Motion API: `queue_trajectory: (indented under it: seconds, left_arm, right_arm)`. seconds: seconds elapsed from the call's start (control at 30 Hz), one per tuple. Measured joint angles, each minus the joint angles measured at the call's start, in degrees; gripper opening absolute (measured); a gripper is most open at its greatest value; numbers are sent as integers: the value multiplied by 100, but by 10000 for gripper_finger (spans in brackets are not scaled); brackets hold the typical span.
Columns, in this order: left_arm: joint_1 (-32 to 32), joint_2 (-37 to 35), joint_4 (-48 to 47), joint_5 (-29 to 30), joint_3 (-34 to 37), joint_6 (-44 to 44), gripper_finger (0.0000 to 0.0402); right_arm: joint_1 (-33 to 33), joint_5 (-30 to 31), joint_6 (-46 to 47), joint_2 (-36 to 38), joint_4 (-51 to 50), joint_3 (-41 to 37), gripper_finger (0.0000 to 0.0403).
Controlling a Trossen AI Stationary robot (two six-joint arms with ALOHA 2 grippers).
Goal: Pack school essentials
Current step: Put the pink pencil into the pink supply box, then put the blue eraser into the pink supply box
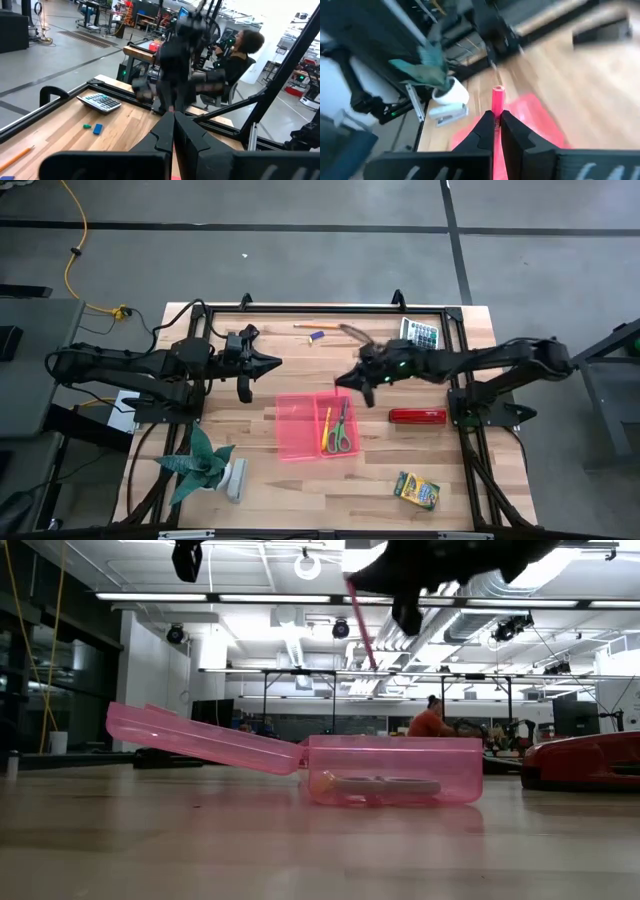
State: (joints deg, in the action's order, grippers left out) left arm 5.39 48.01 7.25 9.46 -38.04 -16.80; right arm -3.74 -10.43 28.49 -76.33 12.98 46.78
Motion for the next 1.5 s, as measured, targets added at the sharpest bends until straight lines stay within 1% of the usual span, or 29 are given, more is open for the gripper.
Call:
queue_trajectory:
  seconds: [0.17, 0.3, 0.4, 0.6, 0.77, 0.93, 1.03, 1.1, 1.23, 1.37, 1.43, 1.5]
  left_arm:
    - [0, 0, -3, 4, 0, -13, 0]
    - [0, 0, -4, 4, 0, -13, 0]
    - [0, 0, -9, 7, 0, -13, 0]
    - [0, 0, -13, 21, 0, -10, 0]
    - [0, 0, -11, 19, 0, -8, 0]
    - [0, 0, -4, 19, 0, -41, 0]
    - [0, 0, -2, 19, 2, -47, 0]
    - [0, 0, -4, 19, 1, -54, 0]
    - [0, 0, -2, 19, 2, -54, 0]
    - [0, -1, -4, 17, 2, -54, 0]
    - [0, -2, -4, 17, 2, -54, 0]
    - [-2, -2, -7, 17, 2, -54, 0]
  right_arm:
    - [89, 293, 1638, -938, 151, 0, 0]
    - [111, 441, 2732, -1492, 151, 0, 0]
    - [202, 438, 3265, -1752, 319, 0, 0]
    - [407, 439, 3930, -2013, 262, 0, 0]
    - [421, 443, 4344, -2165, 261, 0, 3]
    - [423, 410, 4414, -2193, 248, 0, 16]
    - [421, 328, 4351, -2193, 246, 0, 31]
    - [423, 316, 4347, -2193, 239, 0, 49]
    - [423, 307, 4191, -2193, 239, 0, 101]
    - [340, 98, 3561, -2016, 170, 0, 154]
    - [254, 6, 3103, -1793, 66, 0, 173]
    - [158, 19, 2629, -1413, -197, 0, 186]
